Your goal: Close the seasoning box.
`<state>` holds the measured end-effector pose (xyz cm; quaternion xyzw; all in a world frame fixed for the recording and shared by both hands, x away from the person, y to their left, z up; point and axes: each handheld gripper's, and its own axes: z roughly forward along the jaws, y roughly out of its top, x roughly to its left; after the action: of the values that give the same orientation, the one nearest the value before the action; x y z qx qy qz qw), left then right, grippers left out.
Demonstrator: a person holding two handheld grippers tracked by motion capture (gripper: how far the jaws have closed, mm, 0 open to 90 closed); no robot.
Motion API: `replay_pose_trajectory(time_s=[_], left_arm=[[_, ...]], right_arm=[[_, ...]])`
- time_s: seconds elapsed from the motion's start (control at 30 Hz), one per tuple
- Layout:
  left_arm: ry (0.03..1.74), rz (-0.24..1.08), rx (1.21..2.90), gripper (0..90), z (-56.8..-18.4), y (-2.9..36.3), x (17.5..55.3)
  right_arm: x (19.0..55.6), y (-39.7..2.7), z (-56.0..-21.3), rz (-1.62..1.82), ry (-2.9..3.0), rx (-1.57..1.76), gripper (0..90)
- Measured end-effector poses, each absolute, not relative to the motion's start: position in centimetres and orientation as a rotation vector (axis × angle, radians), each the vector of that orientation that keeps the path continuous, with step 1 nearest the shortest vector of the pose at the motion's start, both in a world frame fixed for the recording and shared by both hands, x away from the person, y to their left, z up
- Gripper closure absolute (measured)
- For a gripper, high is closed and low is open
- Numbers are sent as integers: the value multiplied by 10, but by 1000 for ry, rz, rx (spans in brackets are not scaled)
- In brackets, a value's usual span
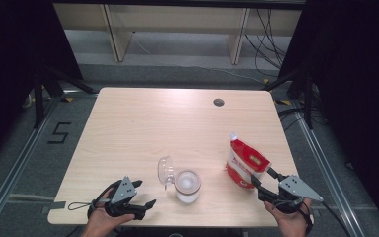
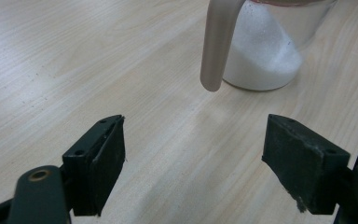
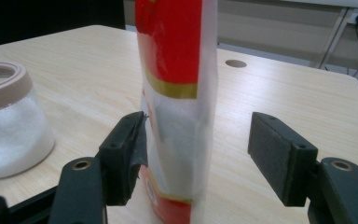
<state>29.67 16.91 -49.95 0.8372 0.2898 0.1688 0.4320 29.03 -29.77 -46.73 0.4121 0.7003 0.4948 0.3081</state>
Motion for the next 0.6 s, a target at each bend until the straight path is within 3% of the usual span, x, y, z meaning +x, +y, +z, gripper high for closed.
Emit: replay_pose_trajectory(time_s=[0.6], left_arm=[[786,396,2040,206,-500,167,297]], right_arm=[[271,-298,-468,1241,1878,1120,321]])
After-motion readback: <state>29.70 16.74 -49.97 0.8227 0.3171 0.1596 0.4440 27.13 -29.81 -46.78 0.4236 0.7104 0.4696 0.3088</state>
